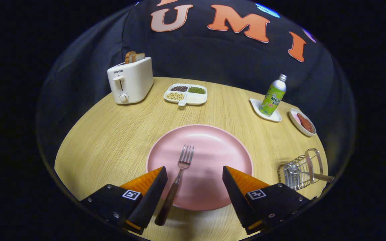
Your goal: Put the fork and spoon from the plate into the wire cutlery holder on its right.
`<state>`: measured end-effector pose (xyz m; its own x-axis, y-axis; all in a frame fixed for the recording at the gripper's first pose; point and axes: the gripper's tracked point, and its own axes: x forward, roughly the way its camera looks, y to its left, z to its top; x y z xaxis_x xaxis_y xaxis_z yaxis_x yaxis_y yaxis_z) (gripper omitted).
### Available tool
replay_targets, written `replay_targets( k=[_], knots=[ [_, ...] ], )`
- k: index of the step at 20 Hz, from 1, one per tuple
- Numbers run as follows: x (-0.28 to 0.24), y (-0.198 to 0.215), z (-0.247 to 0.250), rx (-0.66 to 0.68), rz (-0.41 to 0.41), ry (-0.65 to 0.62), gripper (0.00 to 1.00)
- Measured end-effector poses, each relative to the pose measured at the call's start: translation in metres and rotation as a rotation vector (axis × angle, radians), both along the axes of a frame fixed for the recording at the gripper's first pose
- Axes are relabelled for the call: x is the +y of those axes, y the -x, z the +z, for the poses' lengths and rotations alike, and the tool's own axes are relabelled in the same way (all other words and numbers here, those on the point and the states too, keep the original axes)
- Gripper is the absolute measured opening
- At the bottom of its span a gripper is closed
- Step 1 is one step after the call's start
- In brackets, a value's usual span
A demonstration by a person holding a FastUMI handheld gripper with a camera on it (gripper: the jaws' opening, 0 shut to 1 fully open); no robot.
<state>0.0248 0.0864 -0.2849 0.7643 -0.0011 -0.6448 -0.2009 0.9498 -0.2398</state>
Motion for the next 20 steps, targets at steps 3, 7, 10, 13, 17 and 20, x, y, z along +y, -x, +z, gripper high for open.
replay_targets(
  k=[3, 7, 10, 13, 17, 20],
  knots=[
    [0.002, 0.001, -0.014, 0.029, -0.009, -0.002, 0.88],
    [0.006, 0.001, -0.023, 0.051, -0.016, -0.008, 0.65],
    [0.006, 0.002, -0.027, 0.068, -0.015, -0.009, 0.45],
    [0.005, 0.007, -0.028, 0.077, -0.012, -0.006, 0.21],
    [0.006, 0.005, -0.029, 0.091, -0.011, -0.016, 0.04],
    [0.004, 0.003, -0.019, 0.081, -0.022, -0.043, 0.03]
  ],
)
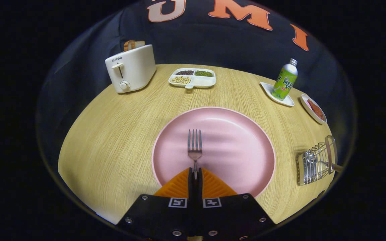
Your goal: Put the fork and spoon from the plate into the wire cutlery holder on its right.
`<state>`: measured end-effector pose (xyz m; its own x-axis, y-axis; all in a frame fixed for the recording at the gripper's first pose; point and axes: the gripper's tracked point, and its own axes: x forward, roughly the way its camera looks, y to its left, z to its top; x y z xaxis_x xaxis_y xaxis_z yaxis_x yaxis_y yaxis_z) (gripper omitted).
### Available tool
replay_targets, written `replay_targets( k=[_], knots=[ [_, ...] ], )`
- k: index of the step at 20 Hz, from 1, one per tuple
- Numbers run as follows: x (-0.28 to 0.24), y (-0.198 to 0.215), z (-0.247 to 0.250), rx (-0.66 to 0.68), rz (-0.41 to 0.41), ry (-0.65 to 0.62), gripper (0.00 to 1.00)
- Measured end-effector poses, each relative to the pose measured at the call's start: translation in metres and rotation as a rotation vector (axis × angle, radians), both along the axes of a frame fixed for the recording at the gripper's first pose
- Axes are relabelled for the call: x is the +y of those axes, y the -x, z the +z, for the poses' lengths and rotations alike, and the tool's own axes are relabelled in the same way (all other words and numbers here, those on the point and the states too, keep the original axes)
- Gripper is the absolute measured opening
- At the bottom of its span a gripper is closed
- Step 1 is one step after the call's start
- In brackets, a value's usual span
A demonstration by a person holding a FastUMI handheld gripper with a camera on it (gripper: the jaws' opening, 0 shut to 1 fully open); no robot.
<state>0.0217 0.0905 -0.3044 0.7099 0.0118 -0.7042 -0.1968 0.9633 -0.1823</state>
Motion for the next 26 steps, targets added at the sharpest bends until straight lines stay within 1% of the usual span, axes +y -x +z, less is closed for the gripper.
replay_targets(
  k=[6, 13, 22, 26],
  knots=[
    [-0.021, -0.001, 0.033, -0.026, -0.037, -0.045, 0.02],
    [-0.069, 0.000, 0.080, -0.070, -0.094, -0.054, 0.03],
    [-0.158, 0.017, 0.123, -0.071, -0.183, -0.001, 0.03],
    [-0.190, 0.020, 0.142, -0.055, -0.168, 0.076, 0.02]
  ],
)
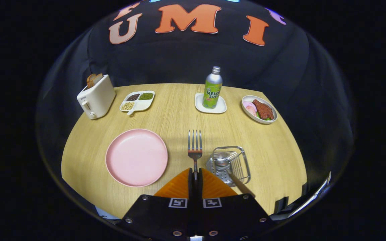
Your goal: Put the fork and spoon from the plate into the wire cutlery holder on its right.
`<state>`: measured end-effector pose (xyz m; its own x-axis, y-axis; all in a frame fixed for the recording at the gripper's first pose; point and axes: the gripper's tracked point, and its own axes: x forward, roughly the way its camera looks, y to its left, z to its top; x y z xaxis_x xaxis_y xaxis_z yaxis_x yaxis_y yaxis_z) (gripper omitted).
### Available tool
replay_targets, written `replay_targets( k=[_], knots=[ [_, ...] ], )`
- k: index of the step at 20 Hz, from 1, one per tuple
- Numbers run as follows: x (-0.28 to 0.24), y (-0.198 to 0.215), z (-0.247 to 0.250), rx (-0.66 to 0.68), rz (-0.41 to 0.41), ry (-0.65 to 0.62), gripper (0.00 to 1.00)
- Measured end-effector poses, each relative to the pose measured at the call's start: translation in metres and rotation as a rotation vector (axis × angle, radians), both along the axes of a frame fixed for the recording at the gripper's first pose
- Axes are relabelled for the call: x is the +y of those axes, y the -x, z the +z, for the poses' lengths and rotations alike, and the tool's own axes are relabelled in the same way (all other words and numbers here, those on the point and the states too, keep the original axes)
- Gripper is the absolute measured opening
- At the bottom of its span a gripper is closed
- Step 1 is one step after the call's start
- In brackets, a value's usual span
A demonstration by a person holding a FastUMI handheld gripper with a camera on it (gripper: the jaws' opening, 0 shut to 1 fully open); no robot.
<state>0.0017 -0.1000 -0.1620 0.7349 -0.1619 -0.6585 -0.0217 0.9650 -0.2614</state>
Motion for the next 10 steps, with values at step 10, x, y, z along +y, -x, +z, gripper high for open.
replay_targets(
  k=[10],
  knots=[
    [-0.048, 0.007, 0.012, 0.174, 0.027, 0.106, 0.03]
  ],
)
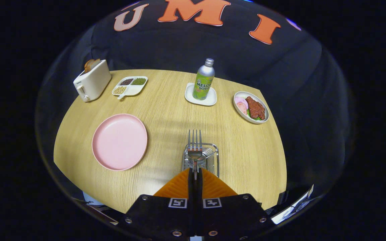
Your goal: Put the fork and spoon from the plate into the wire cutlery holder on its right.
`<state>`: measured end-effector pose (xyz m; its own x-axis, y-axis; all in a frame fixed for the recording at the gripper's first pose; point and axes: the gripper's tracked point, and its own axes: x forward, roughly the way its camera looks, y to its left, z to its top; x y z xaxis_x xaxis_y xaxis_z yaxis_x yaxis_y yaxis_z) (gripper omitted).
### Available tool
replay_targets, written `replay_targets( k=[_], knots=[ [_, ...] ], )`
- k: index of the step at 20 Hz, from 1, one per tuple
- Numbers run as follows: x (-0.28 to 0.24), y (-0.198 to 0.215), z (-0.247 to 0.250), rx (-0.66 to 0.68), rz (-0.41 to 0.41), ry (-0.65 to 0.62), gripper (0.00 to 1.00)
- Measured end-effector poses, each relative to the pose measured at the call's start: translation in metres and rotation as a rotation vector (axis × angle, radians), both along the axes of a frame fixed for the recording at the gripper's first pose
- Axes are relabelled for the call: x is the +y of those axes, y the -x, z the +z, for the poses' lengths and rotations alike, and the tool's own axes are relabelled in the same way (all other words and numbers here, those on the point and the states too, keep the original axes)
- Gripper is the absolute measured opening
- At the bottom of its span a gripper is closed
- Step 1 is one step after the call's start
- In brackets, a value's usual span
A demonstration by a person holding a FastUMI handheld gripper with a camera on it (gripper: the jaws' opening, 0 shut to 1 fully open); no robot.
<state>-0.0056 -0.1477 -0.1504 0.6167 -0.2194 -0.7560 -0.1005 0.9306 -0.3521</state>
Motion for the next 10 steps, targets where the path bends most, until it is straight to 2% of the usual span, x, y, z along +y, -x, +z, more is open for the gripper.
replay_targets(
  k=[10],
  knots=[
    [-0.022, 0.008, -0.018, 0.251, 0.046, 0.060, 0.03]
  ],
)
